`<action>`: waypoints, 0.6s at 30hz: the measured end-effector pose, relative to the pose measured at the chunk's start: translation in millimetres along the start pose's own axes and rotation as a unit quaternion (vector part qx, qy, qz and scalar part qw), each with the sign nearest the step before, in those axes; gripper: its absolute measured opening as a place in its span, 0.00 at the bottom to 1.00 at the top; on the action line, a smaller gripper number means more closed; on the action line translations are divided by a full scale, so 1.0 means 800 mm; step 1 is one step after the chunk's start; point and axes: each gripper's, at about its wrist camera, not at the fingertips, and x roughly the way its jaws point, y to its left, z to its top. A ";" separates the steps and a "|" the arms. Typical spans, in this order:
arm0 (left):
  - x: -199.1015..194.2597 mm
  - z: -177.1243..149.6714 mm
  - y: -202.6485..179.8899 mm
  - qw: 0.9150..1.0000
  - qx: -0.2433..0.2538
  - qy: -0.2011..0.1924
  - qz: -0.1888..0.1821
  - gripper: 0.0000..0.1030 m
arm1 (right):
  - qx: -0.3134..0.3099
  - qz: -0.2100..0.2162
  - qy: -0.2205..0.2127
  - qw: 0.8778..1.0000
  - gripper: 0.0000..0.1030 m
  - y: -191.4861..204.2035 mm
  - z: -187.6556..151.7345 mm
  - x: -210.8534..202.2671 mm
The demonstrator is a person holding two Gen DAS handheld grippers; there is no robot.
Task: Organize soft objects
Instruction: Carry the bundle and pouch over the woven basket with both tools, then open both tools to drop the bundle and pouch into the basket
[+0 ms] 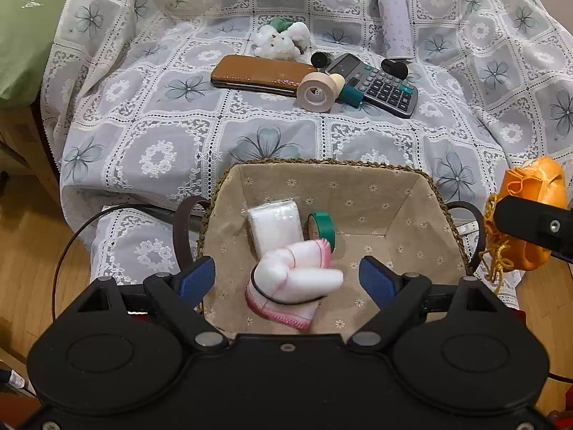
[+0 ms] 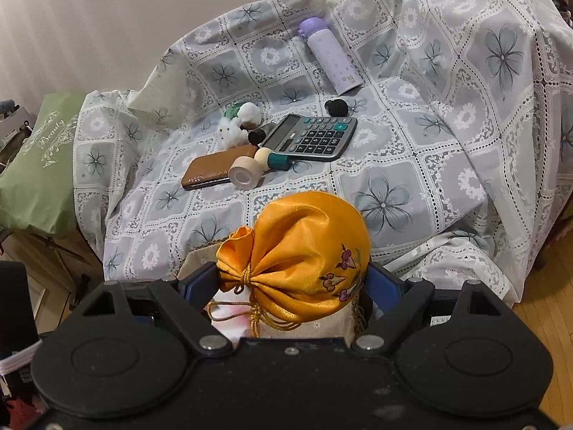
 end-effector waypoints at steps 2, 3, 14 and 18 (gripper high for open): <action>-0.002 0.000 0.001 1.000 -0.002 -0.003 0.003 0.81 | -0.001 0.000 0.002 1.000 0.86 0.000 0.000 0.000; -0.003 0.000 0.001 1.000 -0.003 -0.004 0.005 0.81 | -0.002 0.000 0.003 1.000 0.86 0.001 0.000 0.001; -0.009 0.000 0.003 0.999 -0.007 -0.018 0.026 0.82 | -0.018 0.006 0.000 1.000 0.86 0.004 0.000 -0.002; -0.009 0.000 0.004 0.999 -0.006 -0.018 0.026 0.82 | -0.023 0.006 -0.003 1.000 0.87 0.005 0.000 -0.004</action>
